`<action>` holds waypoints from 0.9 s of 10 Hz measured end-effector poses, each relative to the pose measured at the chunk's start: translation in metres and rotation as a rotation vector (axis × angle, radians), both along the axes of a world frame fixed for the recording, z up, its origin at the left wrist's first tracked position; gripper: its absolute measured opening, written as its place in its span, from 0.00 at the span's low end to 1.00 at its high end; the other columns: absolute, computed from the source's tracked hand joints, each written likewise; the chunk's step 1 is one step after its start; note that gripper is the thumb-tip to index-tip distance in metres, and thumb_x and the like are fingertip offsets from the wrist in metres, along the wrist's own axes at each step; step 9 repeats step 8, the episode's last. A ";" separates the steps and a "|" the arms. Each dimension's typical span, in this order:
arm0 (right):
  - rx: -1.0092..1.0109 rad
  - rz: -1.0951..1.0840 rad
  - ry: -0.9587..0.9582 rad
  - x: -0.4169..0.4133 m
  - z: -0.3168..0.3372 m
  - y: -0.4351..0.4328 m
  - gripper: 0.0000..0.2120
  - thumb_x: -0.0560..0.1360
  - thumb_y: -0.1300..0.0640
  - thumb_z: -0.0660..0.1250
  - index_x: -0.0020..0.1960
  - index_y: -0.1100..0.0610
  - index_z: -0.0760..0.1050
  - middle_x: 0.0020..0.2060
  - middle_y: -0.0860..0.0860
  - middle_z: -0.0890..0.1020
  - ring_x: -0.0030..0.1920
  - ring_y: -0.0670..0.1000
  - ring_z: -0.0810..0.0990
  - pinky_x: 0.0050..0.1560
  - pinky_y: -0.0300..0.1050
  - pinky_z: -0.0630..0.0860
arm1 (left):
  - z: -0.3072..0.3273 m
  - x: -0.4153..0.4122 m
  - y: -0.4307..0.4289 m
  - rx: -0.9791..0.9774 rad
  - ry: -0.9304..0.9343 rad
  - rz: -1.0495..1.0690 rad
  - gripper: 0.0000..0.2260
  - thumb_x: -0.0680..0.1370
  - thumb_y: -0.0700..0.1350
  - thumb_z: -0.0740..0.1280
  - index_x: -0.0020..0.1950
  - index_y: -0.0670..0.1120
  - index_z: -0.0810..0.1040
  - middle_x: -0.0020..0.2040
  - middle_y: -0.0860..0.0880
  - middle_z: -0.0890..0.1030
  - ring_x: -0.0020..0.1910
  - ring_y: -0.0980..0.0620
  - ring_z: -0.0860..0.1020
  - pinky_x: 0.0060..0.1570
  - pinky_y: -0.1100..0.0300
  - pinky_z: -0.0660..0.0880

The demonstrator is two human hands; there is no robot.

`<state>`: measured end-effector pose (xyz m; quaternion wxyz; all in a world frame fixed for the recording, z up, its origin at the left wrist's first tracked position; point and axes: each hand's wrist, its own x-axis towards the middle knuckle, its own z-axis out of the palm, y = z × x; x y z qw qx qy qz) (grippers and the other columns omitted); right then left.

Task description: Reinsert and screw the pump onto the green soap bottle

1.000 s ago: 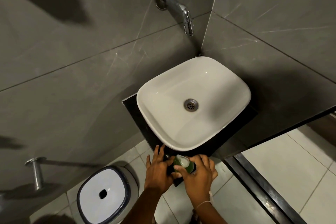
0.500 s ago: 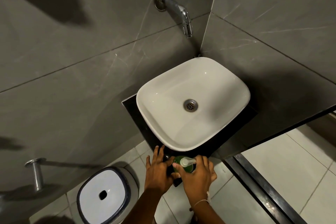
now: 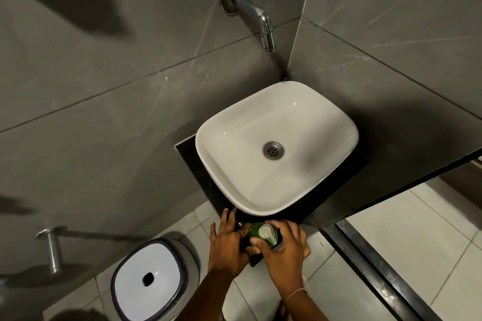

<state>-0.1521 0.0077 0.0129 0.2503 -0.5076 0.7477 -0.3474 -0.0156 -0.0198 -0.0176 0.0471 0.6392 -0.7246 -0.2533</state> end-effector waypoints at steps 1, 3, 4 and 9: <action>-0.029 0.033 0.025 -0.006 0.002 -0.002 0.19 0.59 0.36 0.68 0.47 0.41 0.81 0.51 0.41 0.76 0.59 0.53 0.71 0.55 0.56 0.63 | 0.000 0.000 -0.001 0.003 -0.008 0.002 0.28 0.70 0.64 0.68 0.68 0.57 0.71 0.79 0.49 0.49 0.77 0.47 0.41 0.73 0.40 0.44; -0.011 -0.023 0.056 -0.002 -0.003 -0.006 0.17 0.55 0.51 0.83 0.40 0.47 0.79 0.47 0.44 0.78 0.56 0.55 0.73 0.54 0.56 0.64 | -0.003 -0.001 0.000 -0.003 -0.032 -0.003 0.29 0.70 0.63 0.69 0.69 0.57 0.70 0.79 0.50 0.47 0.76 0.47 0.39 0.74 0.41 0.44; 0.007 -0.035 0.008 0.000 -0.002 -0.006 0.21 0.55 0.53 0.83 0.37 0.43 0.72 0.44 0.45 0.78 0.53 0.53 0.73 0.50 0.51 0.62 | -0.002 -0.002 0.000 -0.013 -0.024 0.001 0.27 0.70 0.62 0.69 0.68 0.57 0.71 0.79 0.50 0.48 0.76 0.47 0.40 0.74 0.40 0.44; 0.103 0.040 -0.073 -0.020 0.019 0.012 0.30 0.59 0.48 0.80 0.53 0.30 0.68 0.49 0.37 0.74 0.55 0.48 0.68 0.53 0.53 0.64 | -0.003 0.018 0.009 -0.028 -0.081 -0.009 0.35 0.70 0.63 0.67 0.73 0.54 0.62 0.78 0.44 0.50 0.77 0.43 0.44 0.73 0.40 0.47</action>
